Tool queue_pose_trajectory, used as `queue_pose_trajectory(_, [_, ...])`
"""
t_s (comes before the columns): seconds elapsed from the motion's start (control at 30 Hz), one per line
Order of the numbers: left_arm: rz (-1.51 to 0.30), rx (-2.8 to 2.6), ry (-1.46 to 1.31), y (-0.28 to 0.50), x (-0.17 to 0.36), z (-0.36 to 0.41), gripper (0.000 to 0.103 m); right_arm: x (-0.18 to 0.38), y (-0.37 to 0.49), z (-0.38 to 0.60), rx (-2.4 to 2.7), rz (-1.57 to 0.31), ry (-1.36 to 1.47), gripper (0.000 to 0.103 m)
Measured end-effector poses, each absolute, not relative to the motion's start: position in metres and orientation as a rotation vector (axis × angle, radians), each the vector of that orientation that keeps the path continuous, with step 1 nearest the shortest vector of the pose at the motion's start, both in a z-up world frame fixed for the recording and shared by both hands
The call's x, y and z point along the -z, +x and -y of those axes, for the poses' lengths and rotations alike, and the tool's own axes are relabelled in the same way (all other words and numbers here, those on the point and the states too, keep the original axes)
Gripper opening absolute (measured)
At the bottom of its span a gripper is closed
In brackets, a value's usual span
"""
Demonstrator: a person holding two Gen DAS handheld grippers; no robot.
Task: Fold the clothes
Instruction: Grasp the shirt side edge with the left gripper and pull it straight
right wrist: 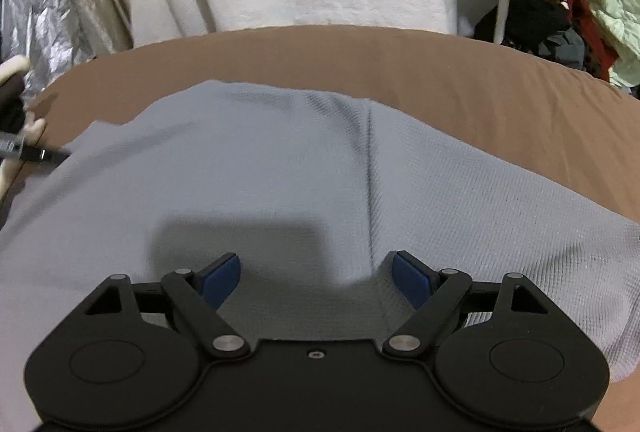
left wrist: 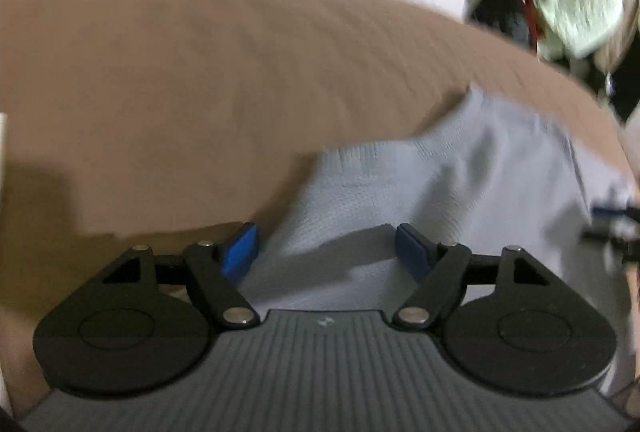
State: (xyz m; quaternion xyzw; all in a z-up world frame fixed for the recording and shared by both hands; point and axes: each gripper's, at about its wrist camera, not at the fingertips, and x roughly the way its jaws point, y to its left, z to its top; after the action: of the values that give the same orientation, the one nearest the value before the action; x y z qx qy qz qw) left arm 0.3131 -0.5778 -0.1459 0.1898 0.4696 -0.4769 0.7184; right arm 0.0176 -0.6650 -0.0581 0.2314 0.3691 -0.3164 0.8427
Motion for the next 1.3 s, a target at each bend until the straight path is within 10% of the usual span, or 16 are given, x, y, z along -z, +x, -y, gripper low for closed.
queue_pose_trajectory(0.17, [-0.943,0.957,0.464,0.293,0.148,0.594,0.074,0.061,0.009,0.679,0.727,-0.728,0.545,0.087])
queue_pose_trajectory(0.27, [-0.923,0.943,0.457,0.285,0.133,0.597,0.003,0.057,0.002,0.683,0.744,-0.708,0.555,0.087])
queue_pose_trajectory(0.43, [-0.59,0.924,0.472,0.264,0.072,0.591,0.004,0.06,-0.006,0.692,0.756,-0.705,0.61,0.086])
queue_pose_trajectory(0.63, [-0.649,0.867,0.538,0.293,0.096,0.628,0.005,0.064,0.003,0.689,0.768,-0.712,0.574,0.086])
queue_pose_trajectory(0.77, [-0.743,0.779,0.603,0.301,0.152,0.647,0.021,0.066,0.002,0.689,0.785,-0.709,0.561,0.086])
queue_pose_trajectory(0.87, [-0.687,0.706,0.529,0.303,0.146,0.63,0.065,0.066,-0.003,0.689,0.803,-0.706,0.553,0.086])
queue_pose_trajectory(1.3, [-0.739,0.59,0.565,0.291,0.119,0.528,0.087,0.03,-0.095,0.724,1.03,-0.682,0.883,0.086])
